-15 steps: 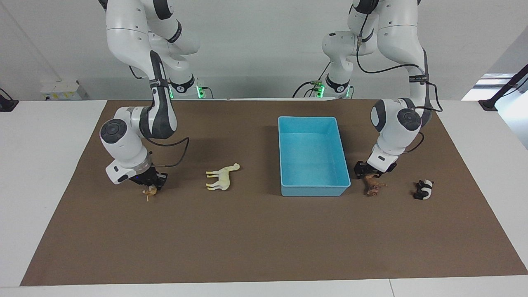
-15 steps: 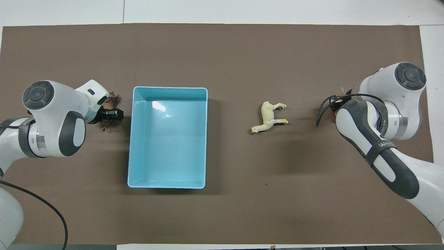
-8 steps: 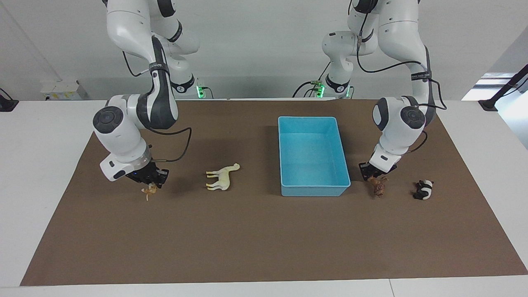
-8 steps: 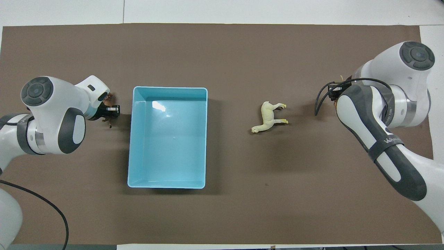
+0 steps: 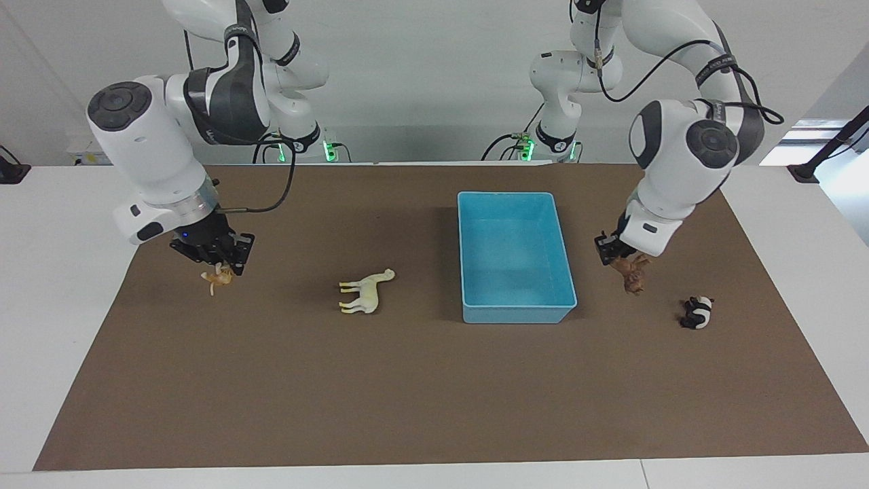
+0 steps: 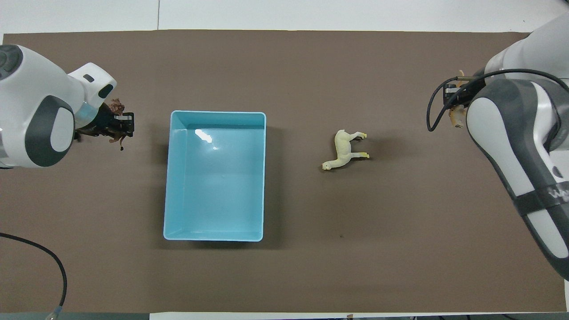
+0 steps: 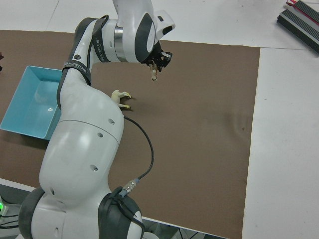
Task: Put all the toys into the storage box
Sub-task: 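Lift the brown horse with the left gripper while the right gripper lifts the tiger, then drop the horse into the box while the right gripper carries the tiger over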
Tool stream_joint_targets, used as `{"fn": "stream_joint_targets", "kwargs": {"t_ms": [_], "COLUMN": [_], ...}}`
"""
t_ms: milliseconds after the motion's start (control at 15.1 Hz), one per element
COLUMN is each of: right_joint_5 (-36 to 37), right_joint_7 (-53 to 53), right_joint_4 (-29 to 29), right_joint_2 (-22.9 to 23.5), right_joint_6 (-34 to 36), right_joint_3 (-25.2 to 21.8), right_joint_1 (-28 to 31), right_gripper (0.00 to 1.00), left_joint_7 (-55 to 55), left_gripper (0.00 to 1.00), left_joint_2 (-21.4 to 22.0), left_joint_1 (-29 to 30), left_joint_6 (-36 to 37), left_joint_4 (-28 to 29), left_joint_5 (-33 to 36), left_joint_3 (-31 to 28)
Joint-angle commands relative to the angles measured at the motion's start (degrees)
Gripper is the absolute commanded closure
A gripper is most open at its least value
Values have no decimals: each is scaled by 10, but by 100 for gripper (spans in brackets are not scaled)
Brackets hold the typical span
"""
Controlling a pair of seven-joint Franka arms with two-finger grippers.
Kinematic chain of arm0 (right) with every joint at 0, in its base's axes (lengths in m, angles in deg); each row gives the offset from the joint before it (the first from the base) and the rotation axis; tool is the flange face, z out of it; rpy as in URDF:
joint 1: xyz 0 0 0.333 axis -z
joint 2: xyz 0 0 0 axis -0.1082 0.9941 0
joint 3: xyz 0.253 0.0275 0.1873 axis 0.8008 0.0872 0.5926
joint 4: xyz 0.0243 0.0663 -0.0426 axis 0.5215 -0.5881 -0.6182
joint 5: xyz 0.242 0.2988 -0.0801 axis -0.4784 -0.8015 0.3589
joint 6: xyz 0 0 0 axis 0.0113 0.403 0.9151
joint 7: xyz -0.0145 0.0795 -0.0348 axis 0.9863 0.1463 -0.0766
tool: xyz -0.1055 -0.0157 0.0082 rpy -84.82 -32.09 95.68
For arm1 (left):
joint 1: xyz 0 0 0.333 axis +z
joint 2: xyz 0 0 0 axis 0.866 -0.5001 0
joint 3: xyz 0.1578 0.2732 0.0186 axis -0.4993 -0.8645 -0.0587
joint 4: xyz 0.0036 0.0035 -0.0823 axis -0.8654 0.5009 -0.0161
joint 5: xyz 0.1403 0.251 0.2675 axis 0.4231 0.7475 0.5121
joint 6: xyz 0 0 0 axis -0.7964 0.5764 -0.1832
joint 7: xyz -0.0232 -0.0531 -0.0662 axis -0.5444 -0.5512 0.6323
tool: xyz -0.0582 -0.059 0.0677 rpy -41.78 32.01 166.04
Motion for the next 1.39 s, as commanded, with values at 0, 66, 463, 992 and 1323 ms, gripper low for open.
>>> {"fn": "stream_joint_targets", "kwargs": {"t_ms": [0,66,463,992,1323], "right_joint_5": [-5,-5,-6,1,10], "right_joint_7": [-7,-7,-19,-266,-380], "right_joint_4": [15,15,16,86,232], "right_joint_2": [1,-2,-16,6,138], "right_joint_6": [15,17,40,44,25], "right_joint_3": [3,3,5,9,-2], "right_joint_1": [5,4,2,-213,-355], "right_gripper": [100,100,100,100,100], "left_joint_7": [-109,-118,-111,192,336], "left_gripper": [82,71,0,0,0], "left_joint_2": [37,52,65,65,14], "left_joint_1": [-77,-97,-105,78,214], "left_joint_6": [-73,-110,-88,-122,-274], "left_joint_4": [103,140,151,132,136], "left_joint_5": [3,2,0,41,55], "left_joint_3": [-7,-6,-7,-11,-13]}}
